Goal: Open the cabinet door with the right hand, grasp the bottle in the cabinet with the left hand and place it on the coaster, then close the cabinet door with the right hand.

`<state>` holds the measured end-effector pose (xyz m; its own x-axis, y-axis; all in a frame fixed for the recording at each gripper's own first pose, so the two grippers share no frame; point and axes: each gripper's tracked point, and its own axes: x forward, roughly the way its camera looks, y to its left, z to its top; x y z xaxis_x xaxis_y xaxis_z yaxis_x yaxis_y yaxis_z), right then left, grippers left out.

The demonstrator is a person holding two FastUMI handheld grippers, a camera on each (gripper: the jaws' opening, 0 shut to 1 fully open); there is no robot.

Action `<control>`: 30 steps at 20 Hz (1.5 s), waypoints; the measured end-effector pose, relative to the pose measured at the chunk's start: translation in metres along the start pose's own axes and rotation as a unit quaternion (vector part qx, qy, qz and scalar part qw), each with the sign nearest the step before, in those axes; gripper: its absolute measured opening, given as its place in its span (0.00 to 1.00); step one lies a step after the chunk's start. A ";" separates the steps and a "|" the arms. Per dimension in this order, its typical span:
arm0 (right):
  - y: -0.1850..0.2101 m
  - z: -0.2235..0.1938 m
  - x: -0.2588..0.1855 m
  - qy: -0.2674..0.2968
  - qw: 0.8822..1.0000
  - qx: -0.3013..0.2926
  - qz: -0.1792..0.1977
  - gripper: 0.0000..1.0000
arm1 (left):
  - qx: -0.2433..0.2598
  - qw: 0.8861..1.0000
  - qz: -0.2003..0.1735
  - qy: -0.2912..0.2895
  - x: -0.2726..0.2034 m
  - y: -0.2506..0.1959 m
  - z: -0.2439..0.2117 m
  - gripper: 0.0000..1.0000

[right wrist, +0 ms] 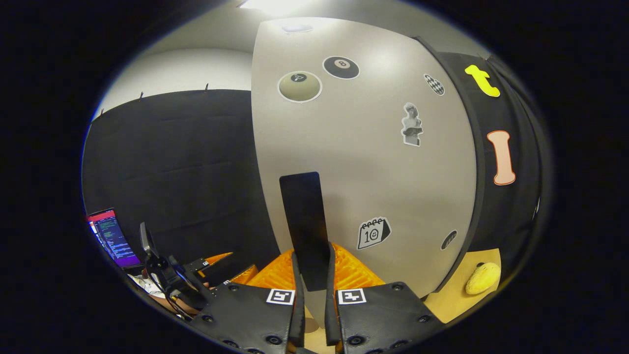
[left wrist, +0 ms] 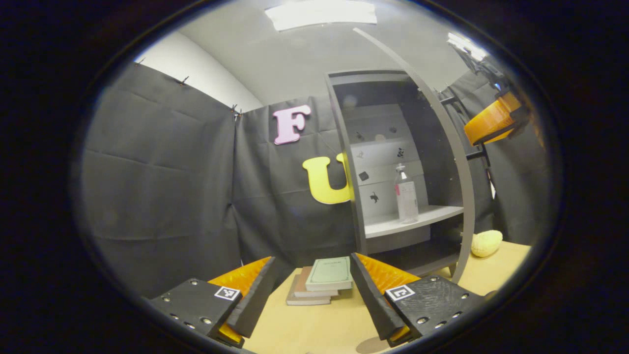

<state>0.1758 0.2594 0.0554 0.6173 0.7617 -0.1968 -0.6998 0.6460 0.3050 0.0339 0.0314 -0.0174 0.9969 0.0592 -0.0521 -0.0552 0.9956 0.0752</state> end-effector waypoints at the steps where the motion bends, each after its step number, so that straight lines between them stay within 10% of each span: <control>1: -0.002 0.002 -0.001 -0.001 1.000 0.004 0.008 0.18 | -0.002 1.000 -0.005 0.001 0.003 -0.010 0.001 0.89; 14: -0.016 0.002 -0.010 0.001 0.999 0.006 0.044 0.18 | -0.017 0.998 -0.056 0.017 0.020 -0.115 0.003 0.90; 30: -0.077 0.010 -0.062 -0.054 0.995 -0.027 -0.083 0.17 | -0.007 0.996 -0.086 0.006 0.008 -0.197 0.034 0.89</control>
<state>0.1951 0.1624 0.0530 0.7591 0.6359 -0.1393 -0.6009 0.7667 0.2259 0.0544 -0.1666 0.0011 0.9910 -0.1113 -0.0740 0.1152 0.9920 0.0512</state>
